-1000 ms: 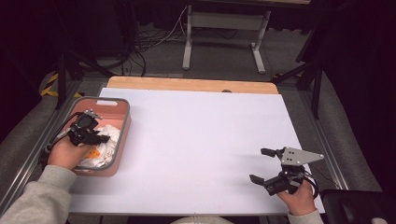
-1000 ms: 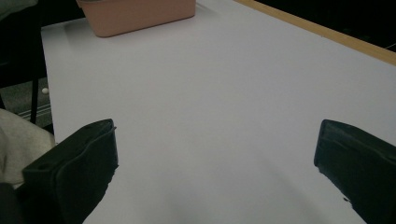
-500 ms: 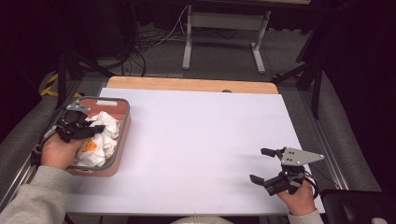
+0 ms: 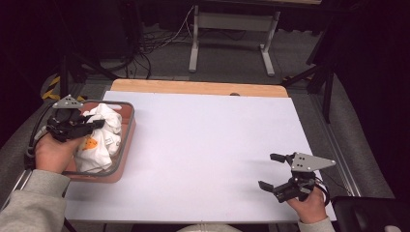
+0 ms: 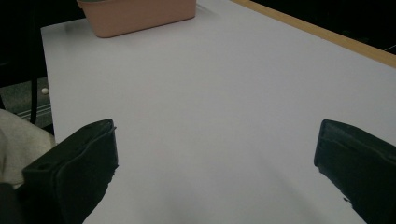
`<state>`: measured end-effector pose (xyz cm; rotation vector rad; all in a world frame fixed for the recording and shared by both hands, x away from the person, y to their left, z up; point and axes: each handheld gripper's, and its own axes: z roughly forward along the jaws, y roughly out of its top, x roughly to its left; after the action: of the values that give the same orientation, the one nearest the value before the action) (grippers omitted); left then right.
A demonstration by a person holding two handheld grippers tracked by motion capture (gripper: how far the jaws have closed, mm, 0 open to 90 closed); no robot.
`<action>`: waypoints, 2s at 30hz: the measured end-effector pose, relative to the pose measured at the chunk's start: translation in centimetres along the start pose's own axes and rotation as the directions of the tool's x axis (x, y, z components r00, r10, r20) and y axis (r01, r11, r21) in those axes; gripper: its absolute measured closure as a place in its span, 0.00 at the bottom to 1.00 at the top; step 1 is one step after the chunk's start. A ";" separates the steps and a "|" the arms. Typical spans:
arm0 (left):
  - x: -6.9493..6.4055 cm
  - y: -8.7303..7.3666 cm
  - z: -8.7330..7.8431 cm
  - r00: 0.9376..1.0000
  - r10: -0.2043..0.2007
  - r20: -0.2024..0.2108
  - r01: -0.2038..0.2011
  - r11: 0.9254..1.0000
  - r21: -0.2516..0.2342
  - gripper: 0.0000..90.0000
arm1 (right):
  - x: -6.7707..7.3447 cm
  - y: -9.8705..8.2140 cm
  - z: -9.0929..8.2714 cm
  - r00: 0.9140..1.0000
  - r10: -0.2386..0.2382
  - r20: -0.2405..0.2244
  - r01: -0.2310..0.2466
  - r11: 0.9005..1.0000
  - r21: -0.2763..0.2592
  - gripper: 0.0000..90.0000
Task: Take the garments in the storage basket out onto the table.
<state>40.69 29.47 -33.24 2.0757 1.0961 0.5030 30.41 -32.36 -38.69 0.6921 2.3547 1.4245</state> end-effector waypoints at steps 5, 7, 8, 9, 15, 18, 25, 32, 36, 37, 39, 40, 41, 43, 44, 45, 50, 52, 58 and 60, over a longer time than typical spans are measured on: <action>-0.4 1.0 -1.1 1.000 0.024 -0.015 -0.024 1.000 -0.019 0.76 | 0.0 0.0 0.0 1.000 0.000 -0.001 0.000 1.000 0.001 0.00; -0.6 1.4 -1.6 0.999 0.034 -0.019 -0.035 0.999 -0.030 0.76 | 0.0 0.0 0.0 1.000 -0.001 -0.001 0.001 1.000 0.000 0.00; -0.7 1.6 -1.9 0.999 0.040 -0.015 -0.041 0.999 -0.034 0.76 | 0.0 0.0 0.0 1.000 -0.001 -0.001 0.001 1.000 -0.001 0.00; -0.7 1.7 -2.1 0.999 0.039 -0.015 -0.039 0.999 -0.036 0.76 | 0.0 0.1 0.0 1.000 -0.002 0.000 0.002 1.000 -0.002 0.00; -1.0 2.5 -3.2 0.999 0.052 -0.015 -0.053 0.997 -0.059 0.76 | 0.1 0.1 -0.1 1.000 -0.003 -0.001 0.003 1.000 -0.002 0.00; -1.2 2.9 -3.7 0.998 0.058 -0.013 -0.058 0.996 -0.065 0.76 | 0.1 0.1 -0.1 1.000 -0.003 -0.001 0.003 1.000 -0.002 0.00; -1.5 3.8 -4.7 0.998 0.068 -0.017 -0.069 0.994 -0.079 0.76 | 0.0 0.0 -0.1 1.000 -0.003 0.000 0.003 1.000 -0.002 0.00; -1.5 4.5 -5.1 0.997 0.074 -0.012 -0.074 0.993 -0.094 0.76 | 0.0 0.1 -0.2 1.000 -0.002 0.001 0.002 1.000 -0.003 0.00; -1.3 4.8 -5.4 0.997 0.073 0.000 -0.073 0.991 -0.115 0.76 | 0.0 0.1 -0.2 1.000 -0.003 -0.002 0.003 1.000 -0.004 0.00; -1.1 4.8 -5.4 0.997 0.070 0.006 -0.069 0.990 -0.125 0.76 | 0.0 0.1 -0.2 1.000 -0.003 -0.002 0.003 1.000 -0.004 0.00; -0.9 4.8 -5.5 0.998 0.067 0.015 -0.064 0.987 -0.149 0.76 | 0.0 0.1 -0.2 1.000 -0.004 -0.002 0.004 1.000 -0.004 0.00; -0.7 4.8 -5.6 0.998 0.066 0.023 -0.062 0.985 -0.163 0.76 | 0.0 0.1 -0.2 1.000 -0.003 -0.002 0.003 1.000 -0.004 0.00; -0.6 4.7 -5.6 0.998 0.064 0.026 -0.059 0.984 -0.169 0.76 | 0.0 0.1 -0.2 1.000 -0.002 -0.001 0.002 1.000 -0.003 0.00; -0.5 4.7 -5.7 0.998 0.058 0.030 -0.051 0.980 -0.191 0.76 | 0.0 0.1 -0.2 1.000 -0.001 -0.002 0.001 1.000 -0.004 0.00; -0.4 4.6 -5.8 0.998 0.057 0.025 -0.051 0.978 -0.201 0.76 | 0.0 0.1 -0.2 1.000 -0.002 -0.002 0.002 1.000 -0.004 0.00; -0.4 4.6 -5.9 0.998 0.053 0.020 -0.048 0.976 -0.212 0.76 | 0.0 0.1 -0.2 1.000 -0.002 -0.002 0.002 1.000 -0.005 0.00; -0.4 4.6 -6.5 0.998 0.052 0.043 -0.038 0.962 -0.270 0.76 | 0.0 0.0 -0.2 1.000 -0.002 -0.002 0.002 1.000 -0.004 0.00; -0.3 4.7 -6.7 0.997 0.055 0.062 -0.035 0.956 -0.290 0.76 | -0.1 0.0 -0.1 1.000 -0.003 -0.002 0.003 1.000 -0.004 0.00; -0.6 4.8 -7.1 0.992 0.064 0.110 -0.023 0.941 -0.339 0.76 | 0.0 0.0 -0.2 1.000 -0.002 -0.002 0.002 1.000 -0.005 0.00; -0.8 4.9 -7.2 0.988 0.065 0.138 -0.012 0.934 -0.356 0.76 | -0.1 0.0 -0.2 1.000 0.000 -0.002 0.000 1.000 -0.006 0.00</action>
<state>38.39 30.02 -24.81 1.7873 0.8112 0.5154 30.38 -32.53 -38.62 0.6893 2.3509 1.4316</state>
